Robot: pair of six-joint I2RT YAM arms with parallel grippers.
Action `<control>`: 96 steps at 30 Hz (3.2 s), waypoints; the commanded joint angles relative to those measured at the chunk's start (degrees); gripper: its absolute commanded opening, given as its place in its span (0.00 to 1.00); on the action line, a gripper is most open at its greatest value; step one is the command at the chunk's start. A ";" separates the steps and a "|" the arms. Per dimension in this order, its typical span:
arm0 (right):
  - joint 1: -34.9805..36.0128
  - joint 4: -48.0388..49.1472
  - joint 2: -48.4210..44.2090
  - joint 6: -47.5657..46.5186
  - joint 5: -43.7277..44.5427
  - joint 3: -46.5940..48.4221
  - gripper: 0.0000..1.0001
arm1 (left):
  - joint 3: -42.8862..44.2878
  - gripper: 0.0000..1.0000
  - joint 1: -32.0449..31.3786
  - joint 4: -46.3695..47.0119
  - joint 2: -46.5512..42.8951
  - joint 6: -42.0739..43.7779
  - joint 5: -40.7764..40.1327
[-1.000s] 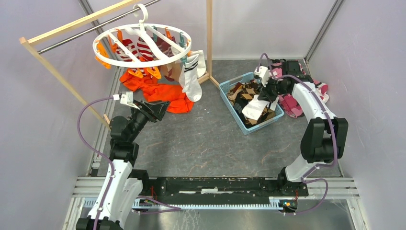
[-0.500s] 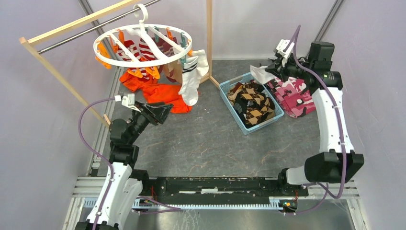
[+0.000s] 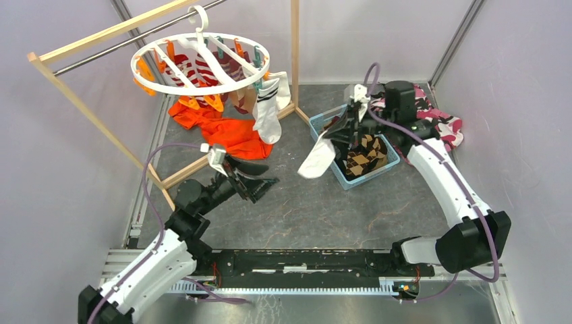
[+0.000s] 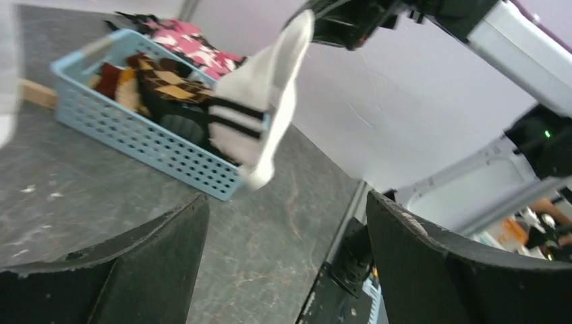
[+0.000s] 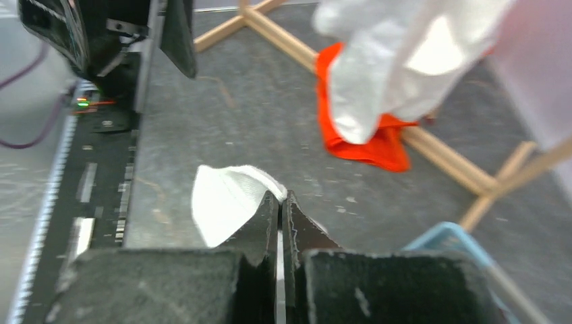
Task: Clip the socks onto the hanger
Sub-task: Pick up the sock from the bin, then adjust the sock.
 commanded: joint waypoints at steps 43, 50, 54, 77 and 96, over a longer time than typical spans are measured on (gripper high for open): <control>15.67 -46.97 -3.68 -85.58 -2.08 -2.09 0.00 | -2.60 0.92 -19.17 1.50 11.05 38.44 -14.34; 17.12 -46.99 -3.05 -85.32 -3.83 -2.02 0.00 | -0.71 0.94 -21.62 11.44 20.88 43.87 -16.81; 17.54 -46.97 -3.01 -85.05 -4.48 -2.46 0.00 | -0.04 0.95 -22.82 18.67 25.96 43.23 -16.39; 17.89 -46.87 -3.80 -83.64 -1.39 -3.53 0.00 | 6.62 0.40 -25.18 23.10 39.37 37.38 3.81; 16.31 -26.11 -4.20 -57.34 8.04 -8.28 0.13 | 3.46 0.02 -25.06 -2.56 16.35 23.31 -11.88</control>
